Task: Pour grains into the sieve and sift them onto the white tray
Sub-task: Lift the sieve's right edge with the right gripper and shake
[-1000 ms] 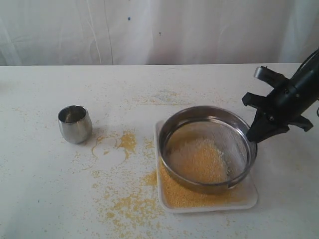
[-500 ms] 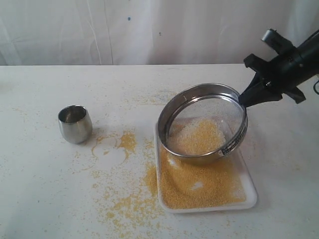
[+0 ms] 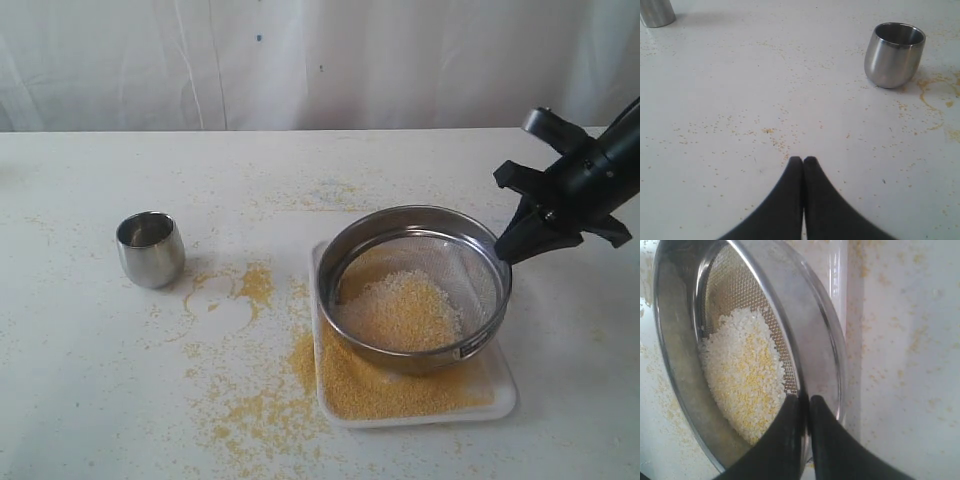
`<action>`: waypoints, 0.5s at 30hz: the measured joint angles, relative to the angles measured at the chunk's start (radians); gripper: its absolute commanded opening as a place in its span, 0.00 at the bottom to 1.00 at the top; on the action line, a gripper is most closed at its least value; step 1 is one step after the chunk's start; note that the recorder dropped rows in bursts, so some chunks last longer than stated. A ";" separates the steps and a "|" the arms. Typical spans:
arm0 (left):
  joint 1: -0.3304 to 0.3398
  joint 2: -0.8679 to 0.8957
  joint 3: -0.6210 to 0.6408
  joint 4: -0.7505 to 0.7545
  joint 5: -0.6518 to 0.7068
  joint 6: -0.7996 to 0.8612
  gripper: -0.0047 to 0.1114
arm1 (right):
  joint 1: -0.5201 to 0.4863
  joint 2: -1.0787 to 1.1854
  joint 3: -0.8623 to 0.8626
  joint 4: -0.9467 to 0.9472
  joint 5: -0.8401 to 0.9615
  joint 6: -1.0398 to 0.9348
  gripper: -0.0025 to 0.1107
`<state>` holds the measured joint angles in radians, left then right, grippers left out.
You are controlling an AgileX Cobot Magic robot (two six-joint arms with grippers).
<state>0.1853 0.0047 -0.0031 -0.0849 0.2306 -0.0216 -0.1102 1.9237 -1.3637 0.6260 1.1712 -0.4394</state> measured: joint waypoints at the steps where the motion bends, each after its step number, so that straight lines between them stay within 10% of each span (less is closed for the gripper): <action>1: 0.000 0.000 0.000 0.000 0.000 0.000 0.04 | 0.000 0.000 0.000 -0.003 -0.014 0.000 0.02; 15: 0.000 0.000 0.000 0.000 0.000 0.000 0.04 | 0.041 0.071 0.000 -0.027 -0.149 -0.017 0.07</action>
<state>0.1853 0.0047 -0.0031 -0.0849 0.2306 -0.0216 -0.0690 1.9943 -1.3637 0.5991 1.0224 -0.4560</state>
